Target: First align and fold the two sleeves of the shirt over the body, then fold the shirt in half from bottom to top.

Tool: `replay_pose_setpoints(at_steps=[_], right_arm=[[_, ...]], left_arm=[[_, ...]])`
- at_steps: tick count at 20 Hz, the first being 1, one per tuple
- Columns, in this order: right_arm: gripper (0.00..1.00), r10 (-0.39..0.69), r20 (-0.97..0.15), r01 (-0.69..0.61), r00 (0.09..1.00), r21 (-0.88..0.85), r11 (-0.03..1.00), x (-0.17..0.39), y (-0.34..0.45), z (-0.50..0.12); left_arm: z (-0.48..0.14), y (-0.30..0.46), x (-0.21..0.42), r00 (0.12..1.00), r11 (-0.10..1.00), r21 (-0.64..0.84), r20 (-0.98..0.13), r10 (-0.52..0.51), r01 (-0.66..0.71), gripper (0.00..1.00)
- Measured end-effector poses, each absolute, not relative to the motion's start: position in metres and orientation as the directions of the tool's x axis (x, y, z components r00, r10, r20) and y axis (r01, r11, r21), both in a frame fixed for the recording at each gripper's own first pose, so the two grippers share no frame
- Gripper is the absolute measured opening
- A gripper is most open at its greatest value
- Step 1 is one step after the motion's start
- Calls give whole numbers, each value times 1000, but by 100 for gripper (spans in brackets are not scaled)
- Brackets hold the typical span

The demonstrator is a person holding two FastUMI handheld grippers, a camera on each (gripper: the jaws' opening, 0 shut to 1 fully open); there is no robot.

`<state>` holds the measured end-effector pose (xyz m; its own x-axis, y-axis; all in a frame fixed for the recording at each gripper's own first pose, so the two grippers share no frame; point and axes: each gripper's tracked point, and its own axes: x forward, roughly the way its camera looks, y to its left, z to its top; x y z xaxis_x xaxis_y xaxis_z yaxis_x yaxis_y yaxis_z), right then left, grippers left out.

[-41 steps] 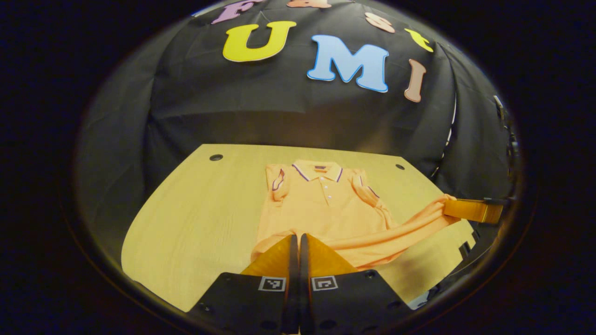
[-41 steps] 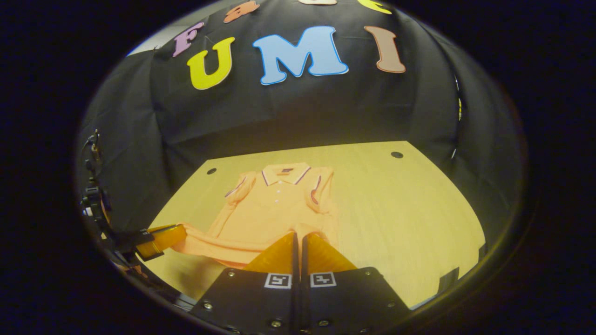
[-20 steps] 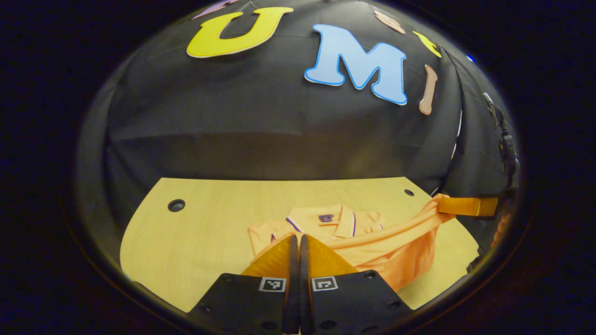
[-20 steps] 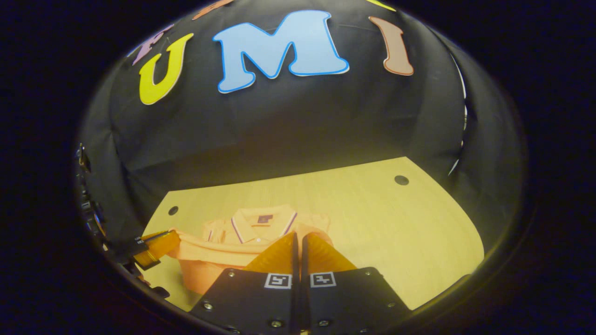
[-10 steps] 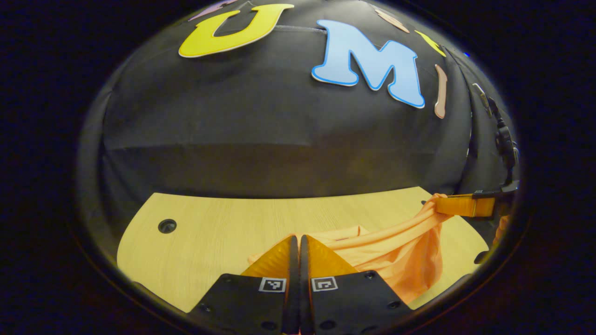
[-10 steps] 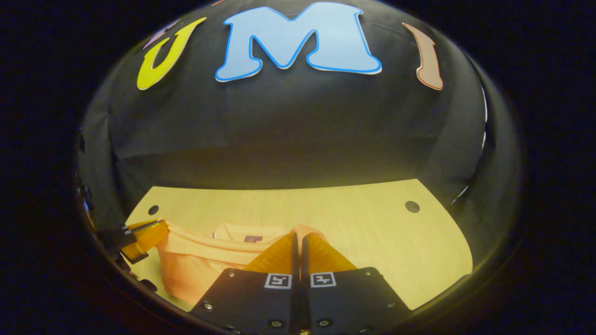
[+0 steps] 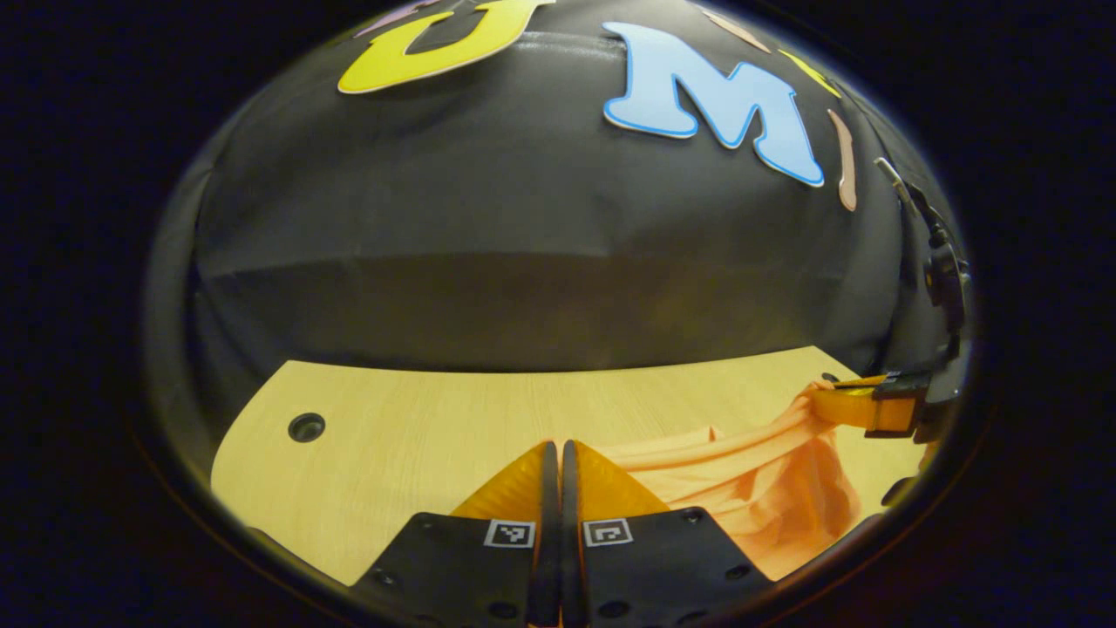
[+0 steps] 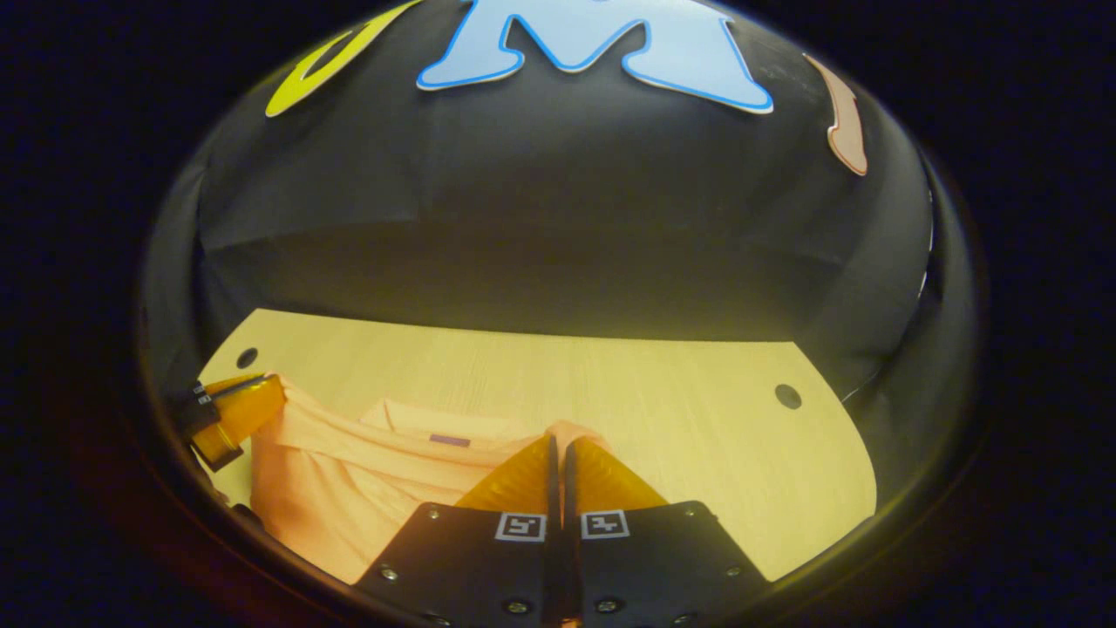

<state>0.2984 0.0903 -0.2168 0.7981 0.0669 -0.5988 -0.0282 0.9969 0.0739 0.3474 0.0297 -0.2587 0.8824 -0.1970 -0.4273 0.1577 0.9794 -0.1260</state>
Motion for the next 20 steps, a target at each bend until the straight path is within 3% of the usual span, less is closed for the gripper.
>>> replay_pose_setpoints(at_steps=[9,11,13,14,15,16,18,19,20], right_arm=[[5,41,-650,-38,759,19,999,294,101,-239],[6,41,-652,-39,757,18,999,289,102,-238],[16,41,-643,-39,764,18,999,285,103,-232],[17,42,-638,-39,769,20,999,282,103,-230],[22,46,-633,-41,773,23,999,280,104,-226],[35,42,-625,-38,779,19,999,276,101,-221],[35,42,-602,-38,797,20,999,274,99,-212],[42,49,-597,-44,801,23,999,272,99,-206],[63,53,-590,-47,806,25,999,268,98,-200]], left_arm=[[-282,35,348,866,988,-83,-476,-153,129,12],[-278,35,348,862,987,-84,-481,-158,134,9],[-275,39,344,862,988,-84,-482,-157,133,21],[-272,41,339,866,989,-74,-477,-149,129,34],[-268,43,334,868,989,-69,-474,-148,131,36],[-263,44,329,871,990,-64,-469,-144,129,45],[-252,45,319,877,990,-62,-459,-142,128,55],[-246,44,316,881,990,-63,-450,-143,129,59],[-240,44,313,885,990,-62,-443,-141,127,66]])
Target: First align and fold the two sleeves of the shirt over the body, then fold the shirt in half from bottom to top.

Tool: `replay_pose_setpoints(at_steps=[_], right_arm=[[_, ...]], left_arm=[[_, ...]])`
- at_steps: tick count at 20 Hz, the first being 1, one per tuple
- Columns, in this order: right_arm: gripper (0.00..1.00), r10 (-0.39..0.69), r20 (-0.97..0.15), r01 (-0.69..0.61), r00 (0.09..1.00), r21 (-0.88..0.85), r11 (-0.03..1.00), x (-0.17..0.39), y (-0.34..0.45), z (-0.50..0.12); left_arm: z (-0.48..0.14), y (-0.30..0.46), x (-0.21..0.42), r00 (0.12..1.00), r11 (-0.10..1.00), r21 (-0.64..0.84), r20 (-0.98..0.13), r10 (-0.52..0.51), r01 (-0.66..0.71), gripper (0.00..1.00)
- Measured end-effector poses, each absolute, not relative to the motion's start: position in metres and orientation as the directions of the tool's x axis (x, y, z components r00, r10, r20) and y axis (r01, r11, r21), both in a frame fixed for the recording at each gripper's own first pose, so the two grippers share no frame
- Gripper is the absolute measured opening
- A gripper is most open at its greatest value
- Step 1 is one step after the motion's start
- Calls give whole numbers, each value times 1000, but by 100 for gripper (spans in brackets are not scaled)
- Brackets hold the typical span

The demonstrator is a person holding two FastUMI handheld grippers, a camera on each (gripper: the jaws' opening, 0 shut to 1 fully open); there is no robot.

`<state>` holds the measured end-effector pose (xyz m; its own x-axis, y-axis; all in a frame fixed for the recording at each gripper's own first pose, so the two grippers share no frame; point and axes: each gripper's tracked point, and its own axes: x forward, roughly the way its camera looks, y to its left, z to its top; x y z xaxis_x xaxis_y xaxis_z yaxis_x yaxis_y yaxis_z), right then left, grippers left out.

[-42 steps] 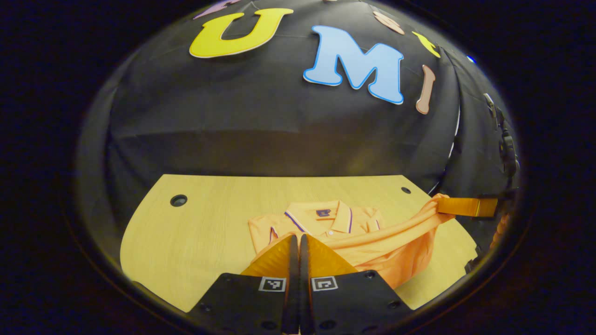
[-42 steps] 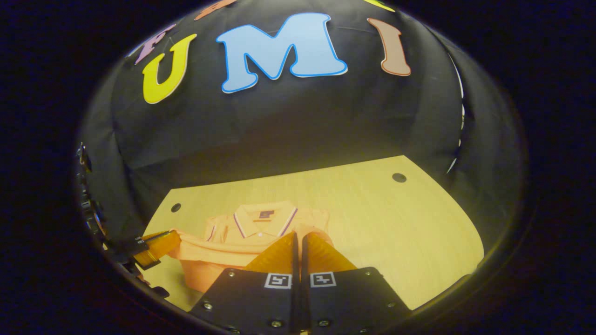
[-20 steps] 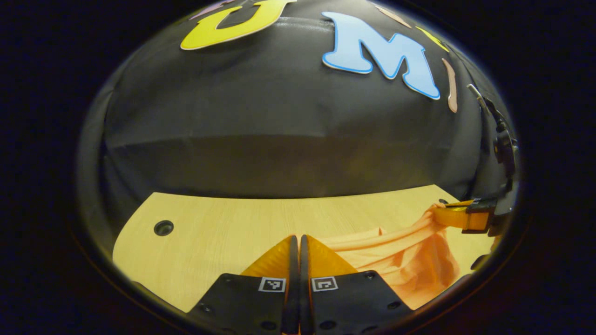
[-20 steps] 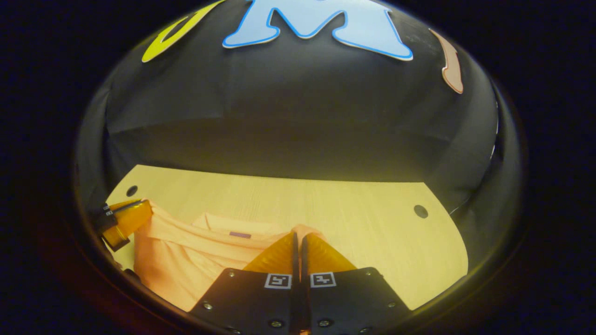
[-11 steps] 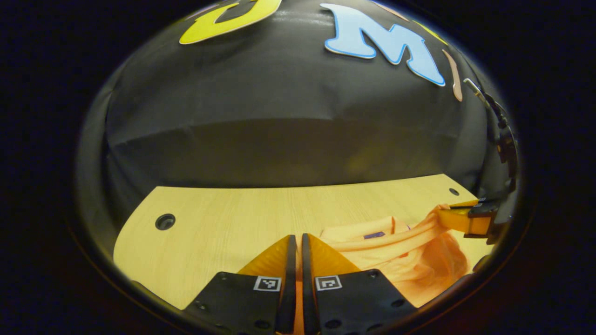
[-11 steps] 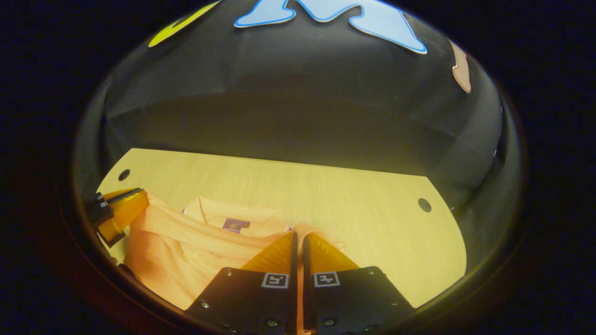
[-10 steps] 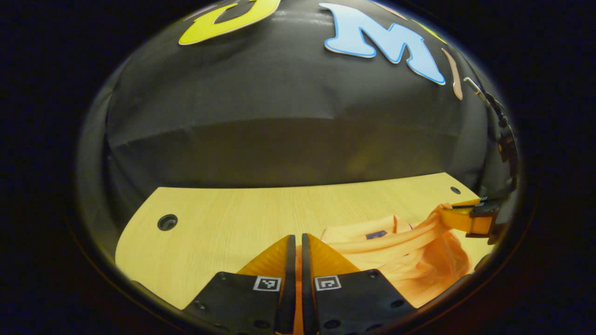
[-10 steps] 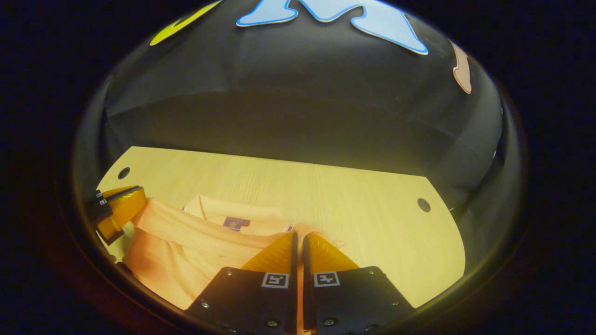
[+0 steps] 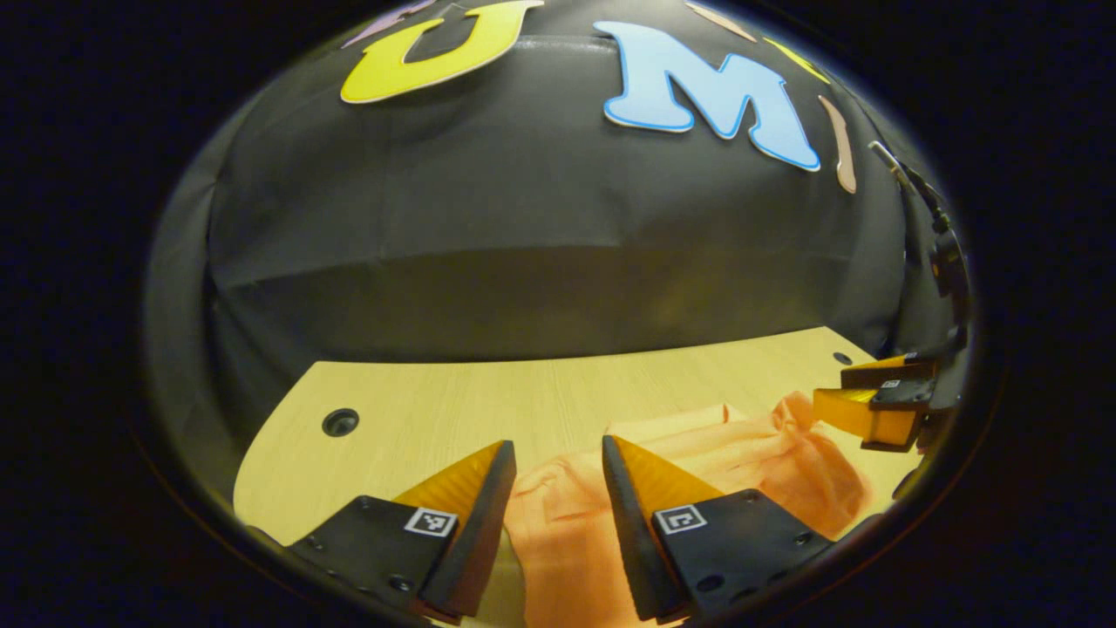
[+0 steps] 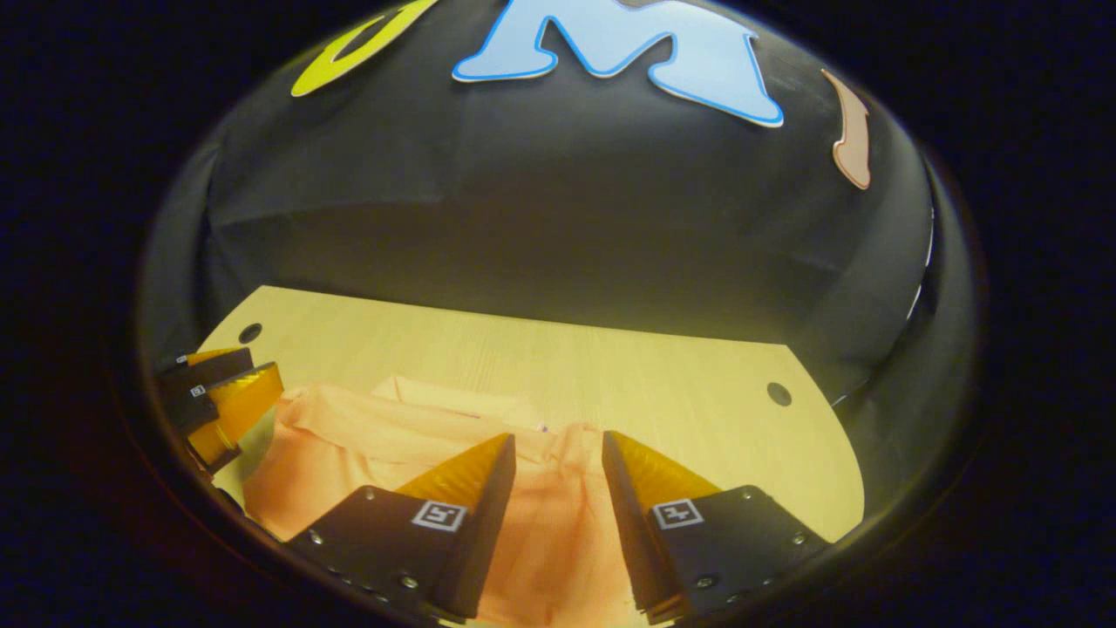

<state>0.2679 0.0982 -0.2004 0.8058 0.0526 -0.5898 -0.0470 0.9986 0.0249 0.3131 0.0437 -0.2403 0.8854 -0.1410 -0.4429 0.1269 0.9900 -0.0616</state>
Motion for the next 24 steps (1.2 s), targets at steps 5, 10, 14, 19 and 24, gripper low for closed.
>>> replay_pose_setpoints(at_steps=[5,10,14,19,24], right_arm=[[73,57,-532,-51,845,25,998,251,85,-169],[86,74,-454,-60,888,45,997,223,73,-130],[97,79,-398,-63,914,53,997,194,60,-103],[97,86,-321,-74,943,50,996,151,44,-69],[97,93,-250,-89,964,28,996,104,24,-41]], left_arm=[[-209,37,296,907,991,-60,-399,-136,123,80],[-171,24,269,929,991,-56,-345,-132,120,85],[-140,15,238,947,992,-55,-297,-123,112,98],[-108,-1,194,963,994,-56,-245,-109,99,98],[-79,-19,143,979,996,-45,-184,-87,80,98]])
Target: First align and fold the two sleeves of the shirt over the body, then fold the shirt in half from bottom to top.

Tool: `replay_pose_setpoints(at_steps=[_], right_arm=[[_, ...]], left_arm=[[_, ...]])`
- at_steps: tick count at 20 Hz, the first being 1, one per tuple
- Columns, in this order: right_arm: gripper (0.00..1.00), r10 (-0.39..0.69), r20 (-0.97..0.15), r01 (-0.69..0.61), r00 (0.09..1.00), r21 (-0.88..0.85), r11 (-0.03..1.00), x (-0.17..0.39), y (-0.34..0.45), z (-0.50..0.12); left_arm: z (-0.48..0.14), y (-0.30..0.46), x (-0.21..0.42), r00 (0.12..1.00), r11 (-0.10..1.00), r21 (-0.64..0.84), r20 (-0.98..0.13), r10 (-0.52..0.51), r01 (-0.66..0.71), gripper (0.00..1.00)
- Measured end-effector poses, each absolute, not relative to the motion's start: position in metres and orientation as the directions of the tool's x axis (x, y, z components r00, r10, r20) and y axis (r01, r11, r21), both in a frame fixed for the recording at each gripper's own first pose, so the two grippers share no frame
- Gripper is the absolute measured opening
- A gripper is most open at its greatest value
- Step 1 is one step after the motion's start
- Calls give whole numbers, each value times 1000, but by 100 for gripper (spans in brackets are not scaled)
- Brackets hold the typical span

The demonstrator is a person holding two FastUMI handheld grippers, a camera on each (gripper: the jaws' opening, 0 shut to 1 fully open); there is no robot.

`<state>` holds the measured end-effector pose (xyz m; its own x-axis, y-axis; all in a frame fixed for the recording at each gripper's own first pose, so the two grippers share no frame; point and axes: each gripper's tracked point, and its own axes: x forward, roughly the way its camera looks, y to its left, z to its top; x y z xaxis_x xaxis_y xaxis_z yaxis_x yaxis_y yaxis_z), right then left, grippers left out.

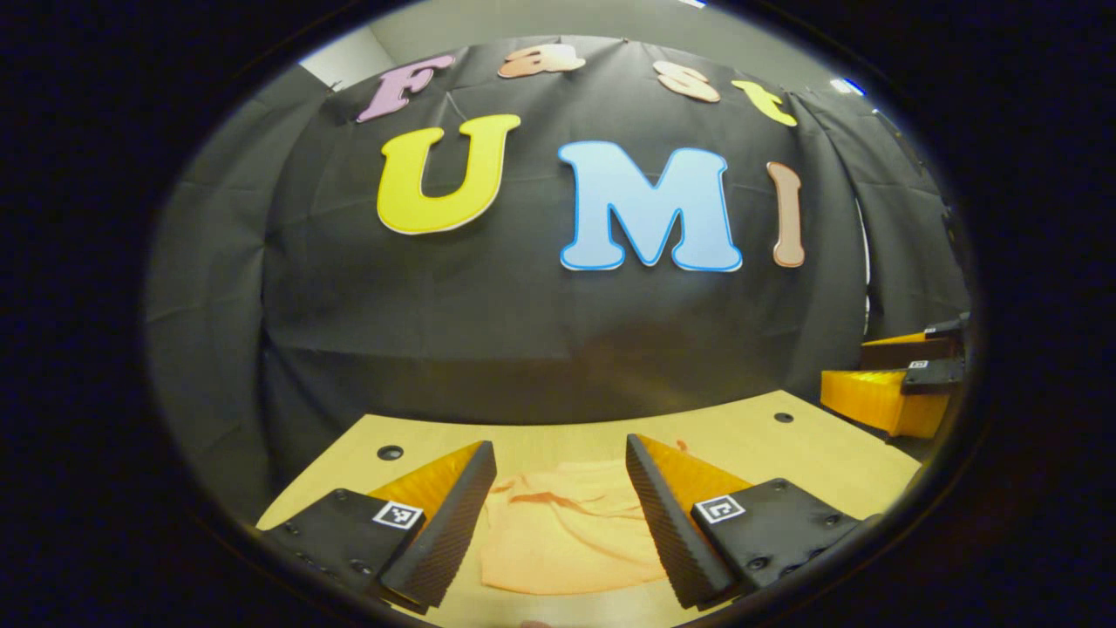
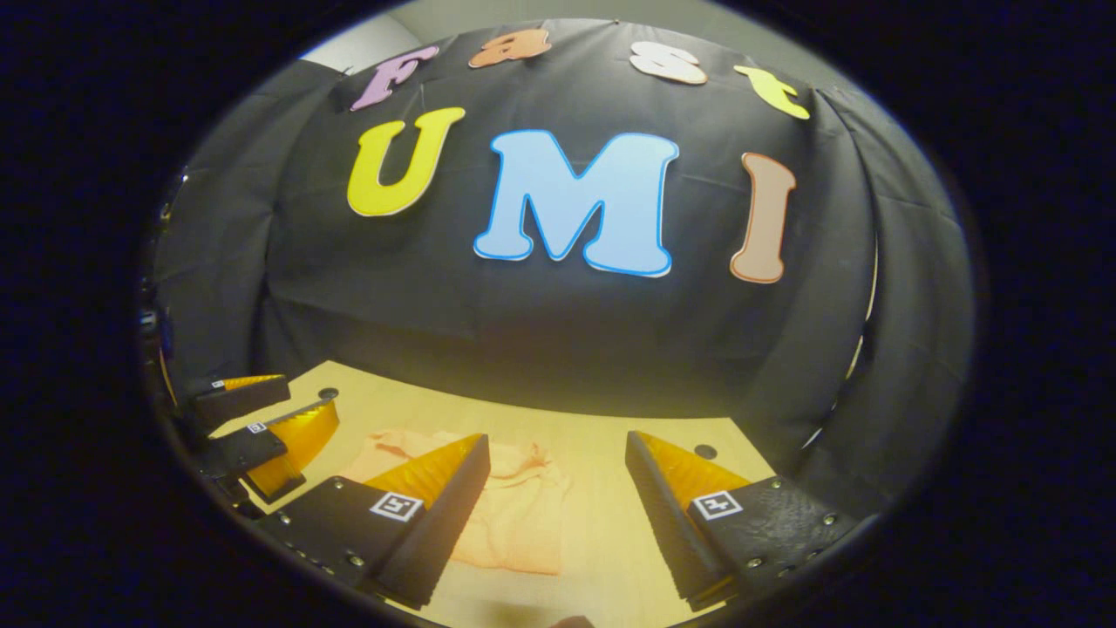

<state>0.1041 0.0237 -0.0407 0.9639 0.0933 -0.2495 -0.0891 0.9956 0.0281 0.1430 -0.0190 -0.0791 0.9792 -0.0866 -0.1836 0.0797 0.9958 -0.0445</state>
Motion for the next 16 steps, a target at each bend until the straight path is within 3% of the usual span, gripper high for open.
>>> replay_pose_setpoints(at_steps=[6,16], right_arm=[[97,141,-189,-144,972,0,990,54,11,-30],[96,130,-121,-136,984,-43,990,8,9,-9]], left_arm=[[-53,-33,88,990,997,-70,-136,-38,29,97],[-36,-29,28,992,999,-48,-121,-28,22,97]])
